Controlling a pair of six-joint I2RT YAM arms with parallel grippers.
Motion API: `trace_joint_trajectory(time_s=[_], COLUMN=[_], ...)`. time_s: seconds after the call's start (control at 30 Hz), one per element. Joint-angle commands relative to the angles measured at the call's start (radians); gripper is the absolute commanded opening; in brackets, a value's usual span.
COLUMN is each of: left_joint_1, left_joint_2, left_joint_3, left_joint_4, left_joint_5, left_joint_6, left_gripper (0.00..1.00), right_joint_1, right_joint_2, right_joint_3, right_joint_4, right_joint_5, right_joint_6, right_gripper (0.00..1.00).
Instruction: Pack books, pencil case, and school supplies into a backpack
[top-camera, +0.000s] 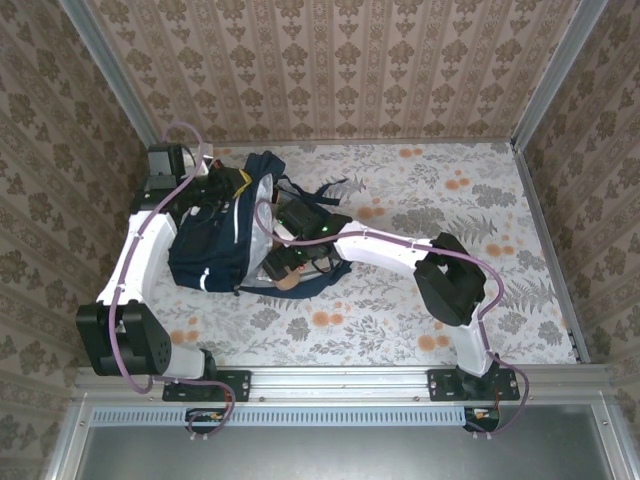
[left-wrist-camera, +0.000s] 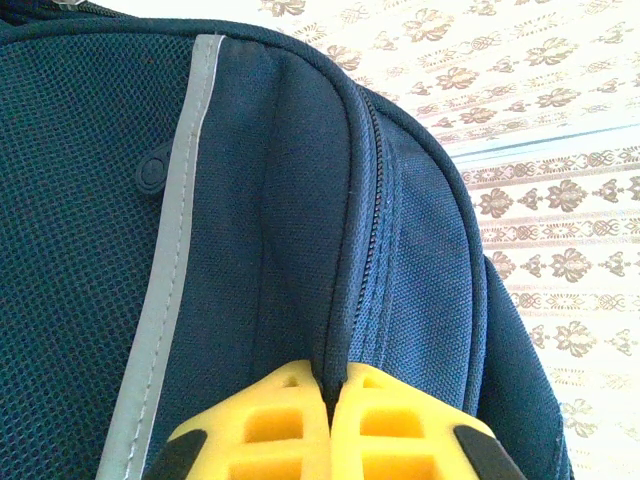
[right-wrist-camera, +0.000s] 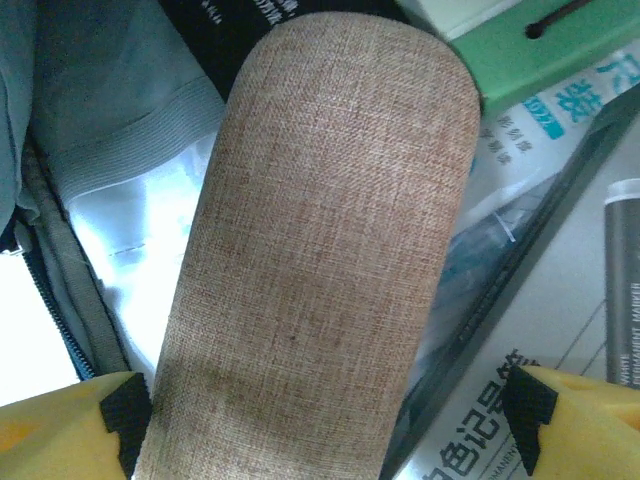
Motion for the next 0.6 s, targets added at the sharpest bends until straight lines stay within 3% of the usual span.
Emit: trace_joint_trajectory(time_s=[0.0,0.37,0.43,0.57], left_joint_1=[0.012,0.015,0.015,0.013], left_joint_2=[-0.053,-0.053,-0.053,-0.054], left_joint_3=[0.036,0.028,0.024,0.012], left_joint_4=[0.126,0.13,0.134,0.15], left_joint_5=[0.036,0.041,0.042,0.047], left_joint_6=[-0.016,-0.013,-0.017,-0.028], left_gripper=[0.0,0.0,0.0,0.0], right_joint_1=[-0.033,-0.089,-0.089,-0.085], right_joint_2=[-0.072,-0.076,-0.039,0.058], right_joint_3=[-0.033,-0.125,-0.087,0.019], right_joint_4=[0.037,0.29,0.299,0.241], right_joint_5=[-0.002,-0.138,-0.148,-0.119], right_joint_6=[0.075,0.42,0.457,0.503], right_gripper=[0.87,0.38,0.21,0.18])
